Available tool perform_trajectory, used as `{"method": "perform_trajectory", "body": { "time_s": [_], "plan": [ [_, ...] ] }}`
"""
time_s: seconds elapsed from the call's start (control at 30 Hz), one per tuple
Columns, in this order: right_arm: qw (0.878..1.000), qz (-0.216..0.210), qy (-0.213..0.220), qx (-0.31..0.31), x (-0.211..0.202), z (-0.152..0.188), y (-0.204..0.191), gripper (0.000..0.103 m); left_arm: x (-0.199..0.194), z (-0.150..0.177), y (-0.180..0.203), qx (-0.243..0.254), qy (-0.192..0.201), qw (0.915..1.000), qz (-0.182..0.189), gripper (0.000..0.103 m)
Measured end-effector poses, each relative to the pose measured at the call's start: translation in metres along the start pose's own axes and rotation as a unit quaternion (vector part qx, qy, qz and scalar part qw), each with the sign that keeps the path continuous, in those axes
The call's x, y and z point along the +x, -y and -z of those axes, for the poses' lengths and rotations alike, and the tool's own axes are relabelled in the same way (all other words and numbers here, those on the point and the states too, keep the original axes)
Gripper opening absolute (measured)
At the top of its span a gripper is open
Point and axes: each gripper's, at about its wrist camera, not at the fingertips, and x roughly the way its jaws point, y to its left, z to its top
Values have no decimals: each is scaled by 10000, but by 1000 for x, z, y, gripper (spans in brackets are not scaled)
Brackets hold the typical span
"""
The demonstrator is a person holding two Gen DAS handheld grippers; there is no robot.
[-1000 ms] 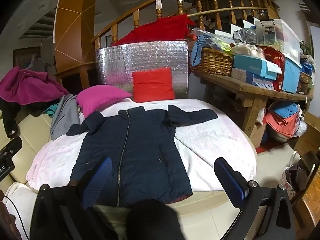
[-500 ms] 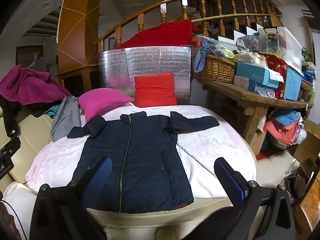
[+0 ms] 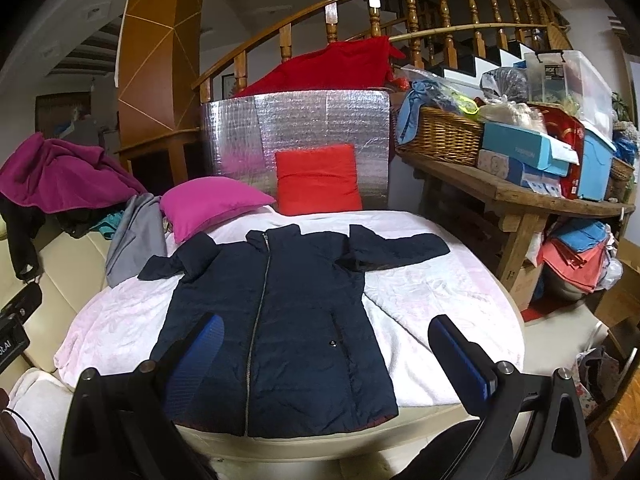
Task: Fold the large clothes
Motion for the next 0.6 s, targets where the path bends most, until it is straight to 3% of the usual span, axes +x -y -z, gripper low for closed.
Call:
{"method": "perform_trajectory", "body": {
  "time_s": [0.6],
  "plan": [
    [9997,14,-233,87,38,-1,5,103,23,-7,19,119,-95,9999,-1,103]
  ]
}}
